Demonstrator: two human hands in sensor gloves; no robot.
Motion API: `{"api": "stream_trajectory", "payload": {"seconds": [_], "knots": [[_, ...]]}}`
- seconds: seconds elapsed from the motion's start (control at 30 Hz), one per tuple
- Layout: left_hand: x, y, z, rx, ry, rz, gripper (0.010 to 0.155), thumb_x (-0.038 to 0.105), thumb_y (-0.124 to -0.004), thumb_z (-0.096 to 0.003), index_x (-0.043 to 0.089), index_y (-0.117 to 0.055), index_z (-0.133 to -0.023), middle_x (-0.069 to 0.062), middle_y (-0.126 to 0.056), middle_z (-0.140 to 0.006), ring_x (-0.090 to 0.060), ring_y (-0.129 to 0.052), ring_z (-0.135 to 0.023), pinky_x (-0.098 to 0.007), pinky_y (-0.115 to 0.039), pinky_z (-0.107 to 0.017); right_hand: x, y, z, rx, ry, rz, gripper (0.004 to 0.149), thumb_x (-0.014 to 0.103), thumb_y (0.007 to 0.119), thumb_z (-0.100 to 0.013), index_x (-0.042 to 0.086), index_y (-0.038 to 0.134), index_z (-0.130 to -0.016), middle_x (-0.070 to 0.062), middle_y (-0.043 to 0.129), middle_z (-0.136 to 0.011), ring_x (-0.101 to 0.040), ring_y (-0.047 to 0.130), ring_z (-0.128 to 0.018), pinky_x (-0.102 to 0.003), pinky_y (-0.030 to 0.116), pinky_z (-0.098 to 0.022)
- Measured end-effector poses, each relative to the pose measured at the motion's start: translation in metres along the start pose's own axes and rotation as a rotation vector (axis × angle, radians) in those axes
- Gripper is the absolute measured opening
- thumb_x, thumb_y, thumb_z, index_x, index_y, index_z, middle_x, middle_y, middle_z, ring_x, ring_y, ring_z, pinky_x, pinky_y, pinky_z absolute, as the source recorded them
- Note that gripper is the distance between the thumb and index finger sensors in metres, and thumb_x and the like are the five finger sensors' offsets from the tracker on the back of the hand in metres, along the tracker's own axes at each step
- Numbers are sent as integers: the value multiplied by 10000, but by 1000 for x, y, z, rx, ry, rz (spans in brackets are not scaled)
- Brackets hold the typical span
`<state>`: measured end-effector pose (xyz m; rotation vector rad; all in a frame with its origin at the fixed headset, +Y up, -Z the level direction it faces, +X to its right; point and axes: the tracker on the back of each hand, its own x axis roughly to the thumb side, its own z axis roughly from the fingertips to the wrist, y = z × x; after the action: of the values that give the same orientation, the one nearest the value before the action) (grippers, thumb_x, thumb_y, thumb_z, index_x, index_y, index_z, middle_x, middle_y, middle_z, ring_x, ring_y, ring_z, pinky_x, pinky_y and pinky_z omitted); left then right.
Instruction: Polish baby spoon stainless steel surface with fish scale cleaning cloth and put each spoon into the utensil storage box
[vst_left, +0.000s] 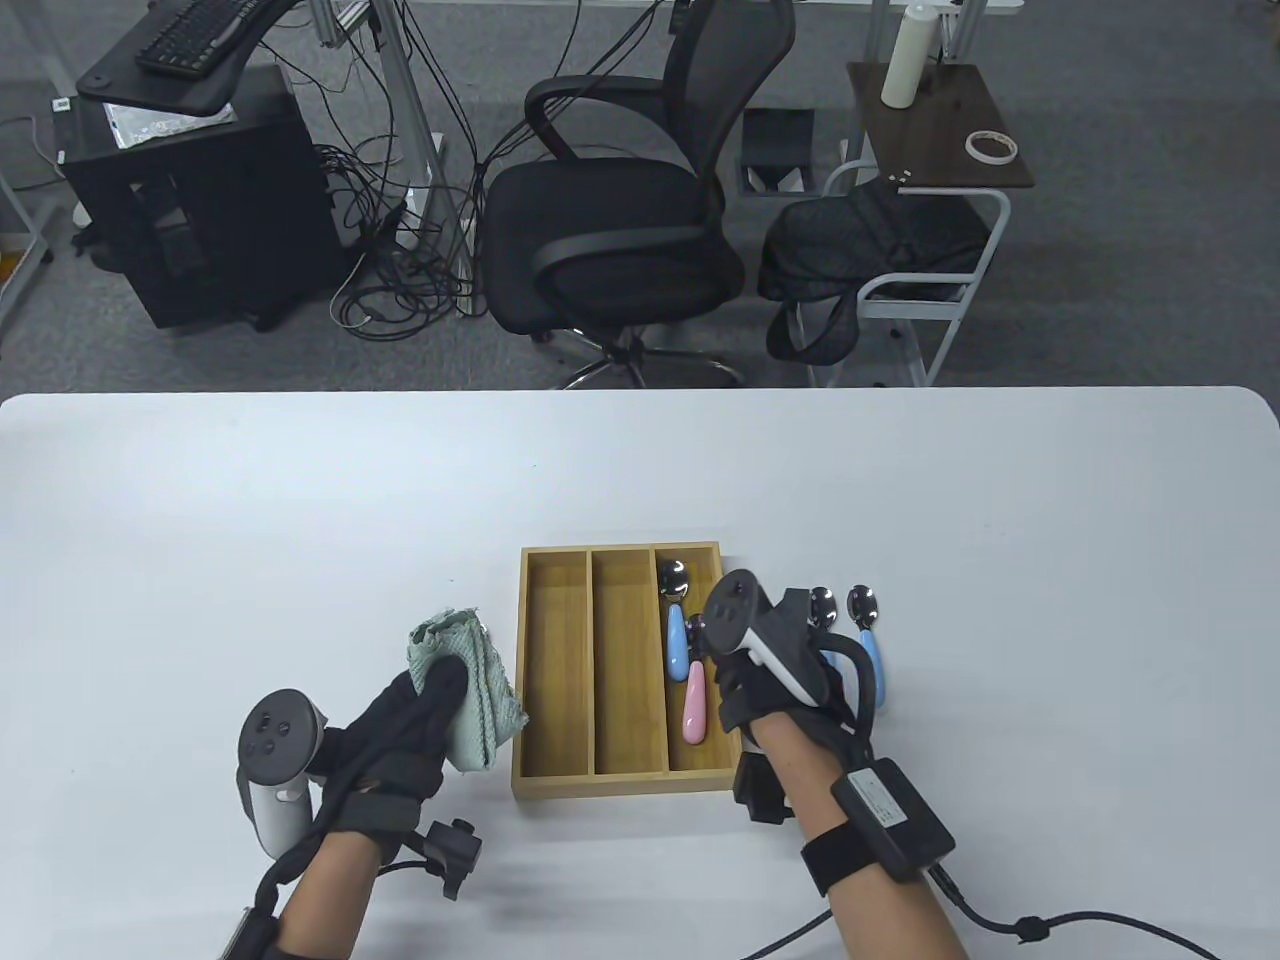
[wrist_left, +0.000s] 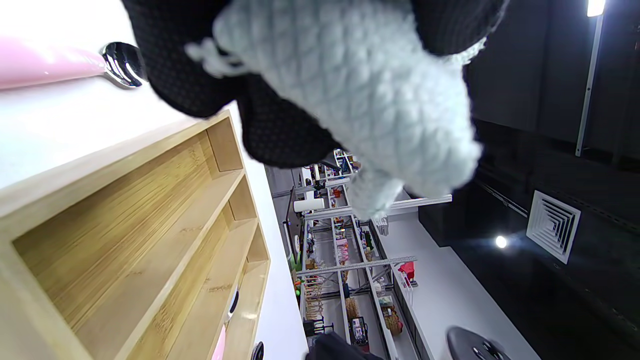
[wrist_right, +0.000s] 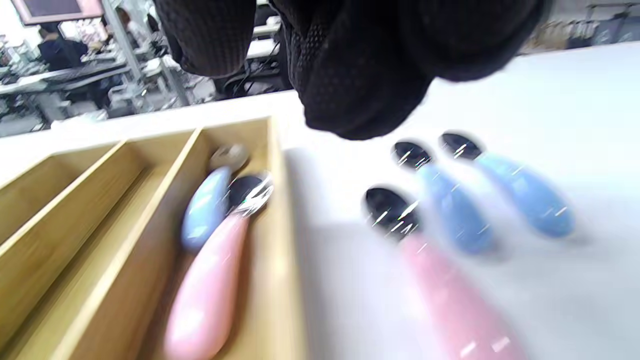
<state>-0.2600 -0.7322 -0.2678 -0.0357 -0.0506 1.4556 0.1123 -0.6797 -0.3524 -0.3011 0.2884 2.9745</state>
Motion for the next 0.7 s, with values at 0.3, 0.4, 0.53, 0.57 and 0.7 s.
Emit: {"api": "stream_trajectory", "payload": {"seconds": [0.3,0.4,0.53,0.57,0.7], "knots": [[-3,-8,-1,-41,21,-9,490,512,-626,-624,136,-803,-884,46,-977,-686,-163,-1064,-562,-436,-881,-496,-89,21,-35,42,234,56,581,498,644,-629,75,623,-1027,-163,751,-936,-340,910,-687,-454,820,-497],[-4,-11,-1,-58,28,-4,491,511,-626,-625,134,-803,-886,42,-977,-689,-166,-1063,-566,-439,-879,-497,-94,44,-44,68,246,86,629,519,626,-626,54,586,-1047,-202,700,-971,-373,871,-732,-476,797,-527],[-5,-13,-1,-69,31,-23,492,511,-626,-625,134,-802,-887,43,-977,-690,-167,-1063,-567,-439,-878,-499,-94,60,-56,86,254,141,649,530,606,-625,30,592,-1040,-225,696,-962,-387,857,-730,-486,782,-537],[-5,-14,-1,-71,32,-22,493,510,-627,-624,132,-803,-886,40,-977,-689,-170,-1063,-565,-441,-877,-499,-94,62,-58,91,257,143,647,528,609,-625,25,601,-1034,-229,702,-954,-387,857,-726,-487,779,-537],[-6,-17,-2,-95,39,-21,495,511,-625,-625,131,-802,-888,39,-977,-691,-170,-1063,-568,-443,-876,-500,-95,69,-64,102,267,170,594,490,629,-630,25,628,-1000,-211,727,-915,-358,864,-691,-472,780,-526]]}}
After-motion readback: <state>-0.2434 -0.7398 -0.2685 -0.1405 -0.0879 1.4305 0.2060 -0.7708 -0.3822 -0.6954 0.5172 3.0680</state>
